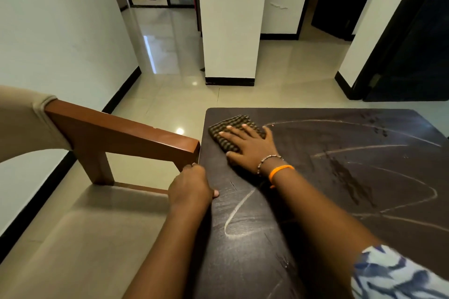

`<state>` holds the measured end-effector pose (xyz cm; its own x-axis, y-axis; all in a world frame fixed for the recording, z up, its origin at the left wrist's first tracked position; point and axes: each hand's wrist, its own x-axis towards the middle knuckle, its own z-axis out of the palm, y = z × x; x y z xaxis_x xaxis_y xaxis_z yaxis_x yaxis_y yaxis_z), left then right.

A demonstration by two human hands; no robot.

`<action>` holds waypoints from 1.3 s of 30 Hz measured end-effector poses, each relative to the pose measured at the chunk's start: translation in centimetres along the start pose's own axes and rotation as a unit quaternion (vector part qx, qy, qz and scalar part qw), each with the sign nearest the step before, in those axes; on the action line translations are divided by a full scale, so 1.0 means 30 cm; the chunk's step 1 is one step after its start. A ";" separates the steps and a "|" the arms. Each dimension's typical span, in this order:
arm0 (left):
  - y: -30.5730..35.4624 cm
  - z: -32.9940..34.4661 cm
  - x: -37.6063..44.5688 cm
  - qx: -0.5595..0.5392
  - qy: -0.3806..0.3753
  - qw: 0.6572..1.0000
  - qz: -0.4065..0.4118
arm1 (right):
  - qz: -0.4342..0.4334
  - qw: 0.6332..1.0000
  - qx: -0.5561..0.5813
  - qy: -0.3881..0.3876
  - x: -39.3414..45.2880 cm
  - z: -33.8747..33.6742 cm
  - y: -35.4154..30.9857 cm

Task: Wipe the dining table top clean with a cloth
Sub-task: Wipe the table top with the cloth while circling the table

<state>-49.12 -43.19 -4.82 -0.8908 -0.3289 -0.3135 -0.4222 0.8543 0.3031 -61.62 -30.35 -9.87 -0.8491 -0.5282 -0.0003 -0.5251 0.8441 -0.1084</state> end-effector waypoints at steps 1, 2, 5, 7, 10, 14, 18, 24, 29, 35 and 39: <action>0.003 -0.002 0.008 0.000 -0.013 1.000 -0.008 | 0.047 0.999 0.001 -0.002 -0.015 -0.007 0.073; 0.005 -0.003 0.014 0.007 -0.018 1.000 -0.013 | 0.104 0.995 0.001 -0.001 -0.032 -0.016 0.149; 0.004 0.000 0.031 0.057 -0.012 0.998 0.003 | 0.264 0.964 0.017 0.006 -0.072 -0.036 0.317; 0.006 0.004 0.043 0.082 -0.005 0.996 0.016 | 0.317 0.948 0.028 0.007 -0.059 -0.035 0.321; 0.003 0.007 0.056 0.094 -0.002 0.995 0.026 | 0.301 0.953 0.032 0.011 0.019 -0.023 0.223; -0.004 0.017 0.060 0.102 -0.002 0.994 0.043 | 0.175 0.984 0.025 -0.002 0.155 0.012 -0.009; -0.006 0.014 0.055 0.114 -0.002 0.993 0.041 | 0.042 0.997 0.048 -0.033 0.247 0.033 -0.173; -0.011 0.024 0.049 0.089 -0.011 0.995 0.041 | 0.122 0.991 0.043 -0.017 0.251 -0.007 0.088; -0.024 0.033 0.057 0.066 -0.006 0.997 0.050 | 0.330 0.942 0.055 -0.013 0.182 -0.036 0.304; -0.033 0.030 0.049 0.055 -0.009 0.997 0.056 | 0.218 0.975 0.042 -0.014 0.246 -0.003 0.073; -0.025 0.017 0.041 0.092 0.000 0.994 0.059 | 0.090 0.995 0.040 -0.024 0.220 0.027 -0.120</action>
<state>-49.82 -44.03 -5.88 -0.9326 -0.2217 -0.2847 -0.2762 0.9463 0.1681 -65.28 -36.94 -10.29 -0.9239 -0.3754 -0.0744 -0.3577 0.9161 -0.1815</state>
